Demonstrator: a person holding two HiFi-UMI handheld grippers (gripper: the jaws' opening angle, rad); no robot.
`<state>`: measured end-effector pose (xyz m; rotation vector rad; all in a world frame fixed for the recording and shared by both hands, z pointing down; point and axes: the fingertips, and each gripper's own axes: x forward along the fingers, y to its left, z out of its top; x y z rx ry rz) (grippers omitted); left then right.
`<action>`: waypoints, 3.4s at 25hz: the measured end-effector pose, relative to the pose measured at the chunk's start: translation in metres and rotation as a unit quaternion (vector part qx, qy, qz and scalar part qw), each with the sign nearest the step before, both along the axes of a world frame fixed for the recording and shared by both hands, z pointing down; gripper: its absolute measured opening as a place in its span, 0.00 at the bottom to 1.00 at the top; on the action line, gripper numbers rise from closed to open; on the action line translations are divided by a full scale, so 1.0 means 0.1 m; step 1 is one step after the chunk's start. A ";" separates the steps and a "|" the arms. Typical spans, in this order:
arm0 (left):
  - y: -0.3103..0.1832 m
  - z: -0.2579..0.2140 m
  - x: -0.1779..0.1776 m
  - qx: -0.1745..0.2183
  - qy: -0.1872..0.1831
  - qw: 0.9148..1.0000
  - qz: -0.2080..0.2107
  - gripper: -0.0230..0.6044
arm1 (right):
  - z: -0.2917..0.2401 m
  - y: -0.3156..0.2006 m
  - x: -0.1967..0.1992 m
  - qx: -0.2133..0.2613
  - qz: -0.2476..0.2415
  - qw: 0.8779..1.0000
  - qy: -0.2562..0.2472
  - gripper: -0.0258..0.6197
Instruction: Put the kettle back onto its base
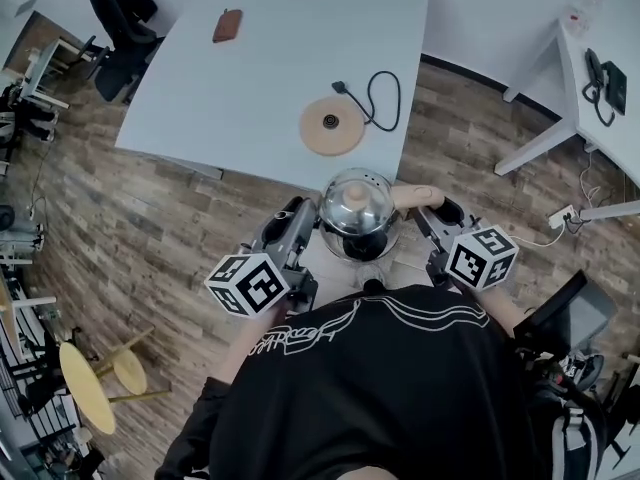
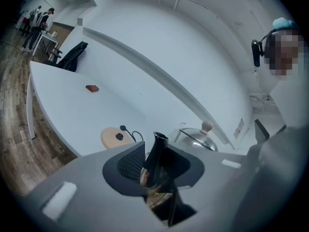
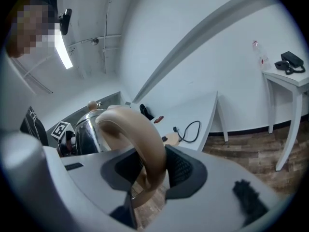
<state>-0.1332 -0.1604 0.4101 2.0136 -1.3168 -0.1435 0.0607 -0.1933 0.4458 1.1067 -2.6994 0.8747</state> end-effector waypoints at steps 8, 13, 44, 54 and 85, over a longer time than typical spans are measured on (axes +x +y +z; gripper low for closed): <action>-0.51 -0.17 -0.22 0.028 -0.005 0.999 -0.018 0.19 | -0.16 -0.56 -0.23 0.030 -0.010 0.999 -0.006 0.25; -0.77 -0.19 -0.34 0.035 -0.012 0.999 -0.001 0.19 | -0.18 -0.80 -0.35 0.032 -0.005 0.999 -0.006 0.25; -2.23 0.38 -0.74 0.051 -0.038 0.993 0.104 0.18 | 0.45 -1.97 -0.82 0.003 -0.011 0.999 0.048 0.25; -2.23 0.40 -0.71 0.061 -0.027 0.992 0.110 0.18 | 0.46 -1.98 -0.77 0.010 -0.007 0.998 0.058 0.24; -2.13 0.51 -0.71 0.039 0.038 0.995 0.084 0.27 | 0.50 -1.79 -0.65 0.030 -0.023 0.992 0.117 0.26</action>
